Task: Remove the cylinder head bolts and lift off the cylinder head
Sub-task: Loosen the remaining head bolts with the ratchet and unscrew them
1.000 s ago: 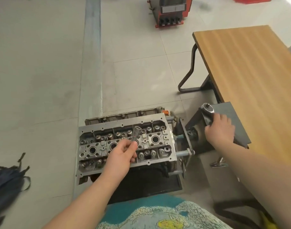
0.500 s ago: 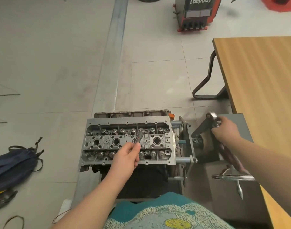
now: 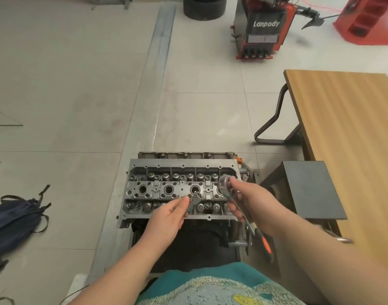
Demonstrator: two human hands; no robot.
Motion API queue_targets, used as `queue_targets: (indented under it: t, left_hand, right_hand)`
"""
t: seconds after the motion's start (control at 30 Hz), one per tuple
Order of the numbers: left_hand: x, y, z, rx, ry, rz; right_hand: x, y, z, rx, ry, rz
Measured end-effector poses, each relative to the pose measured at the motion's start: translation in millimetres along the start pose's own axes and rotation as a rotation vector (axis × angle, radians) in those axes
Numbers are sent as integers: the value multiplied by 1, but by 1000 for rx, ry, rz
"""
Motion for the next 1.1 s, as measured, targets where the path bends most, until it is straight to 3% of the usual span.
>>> queue_targets:
  t: [0.27,0.5,0.63,0.9,1.1]
  left_hand:
    - [4,24,-3,-76,-9,-63]
    - [14,26,9,-174,38,-136]
    - [18,24,21,-239,36,-159]
    - [21,49,18,-33,-234,-123]
    - [24,66,14,-41,-310,-90]
  right_hand:
    - [-2,-67,-4,-23,54,-40]
    - [8,-98,1,229,116,96]
    - [8,-103,-6,384,49,100]
    - [-16,-91,-33,95,48,-2]
    - [-20,-98,-44,116,39,-49]
Point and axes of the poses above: each hand's wrist, its own x-axis towards the middle knuckle, its own y-axis out of the back of the hand, z = x × y, the point moved 2 cm from there along x, towards the middle knuckle, and after that the axes turned 2 degrees about x, right-handed, at the moved point
